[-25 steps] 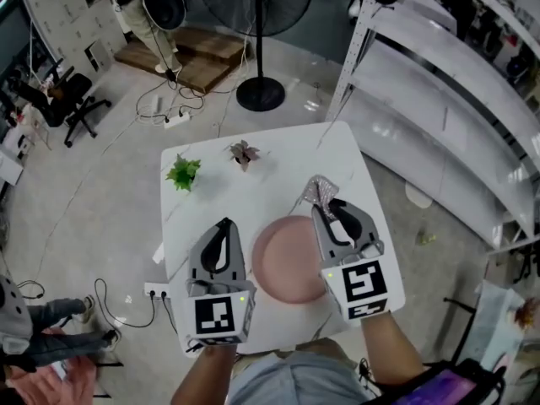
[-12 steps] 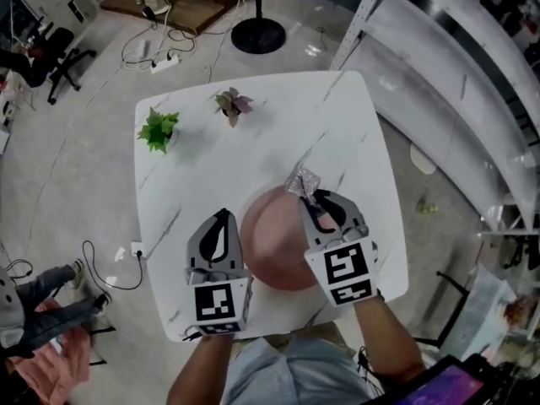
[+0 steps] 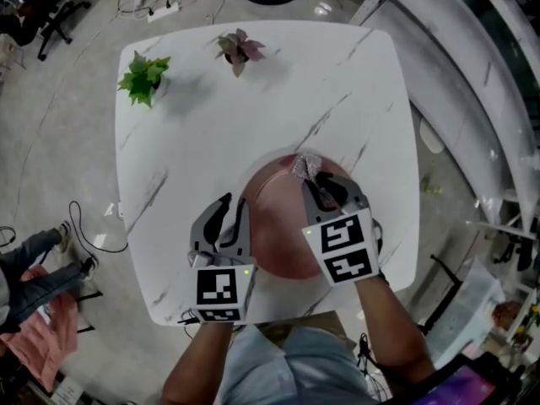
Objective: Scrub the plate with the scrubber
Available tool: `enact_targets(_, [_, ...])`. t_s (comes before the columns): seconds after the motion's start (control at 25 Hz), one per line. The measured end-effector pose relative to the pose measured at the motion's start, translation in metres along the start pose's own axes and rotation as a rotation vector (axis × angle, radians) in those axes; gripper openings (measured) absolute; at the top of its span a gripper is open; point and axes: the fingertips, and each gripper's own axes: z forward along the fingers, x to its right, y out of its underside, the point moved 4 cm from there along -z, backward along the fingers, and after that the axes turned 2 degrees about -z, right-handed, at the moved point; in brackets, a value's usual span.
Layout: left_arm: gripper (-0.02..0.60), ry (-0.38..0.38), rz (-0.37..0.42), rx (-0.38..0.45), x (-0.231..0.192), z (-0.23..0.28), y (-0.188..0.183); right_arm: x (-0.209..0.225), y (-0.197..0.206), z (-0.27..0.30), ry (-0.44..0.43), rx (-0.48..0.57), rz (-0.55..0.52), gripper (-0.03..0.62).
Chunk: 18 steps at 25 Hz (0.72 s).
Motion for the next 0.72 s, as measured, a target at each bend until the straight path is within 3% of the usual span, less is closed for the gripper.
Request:
enact_targets(0.24, [0.044,0.011,0.013,-0.063,-0.001,0.017,0.022,0.000,-0.006,0.012,0.020,-0.103,-0.067,0.077])
enact_targets(0.48, [0.025,0.038,0.015,-0.075,-0.003,0.022,0.019,-0.013,-0.015,0.024,-0.015,-0.203,-0.297,0.071])
enact_targets(0.72, [0.025,0.069,0.013,-0.095,-0.003,0.024,0.019,-0.044,-0.020,0.034,-0.052,-0.238,-0.577,0.064])
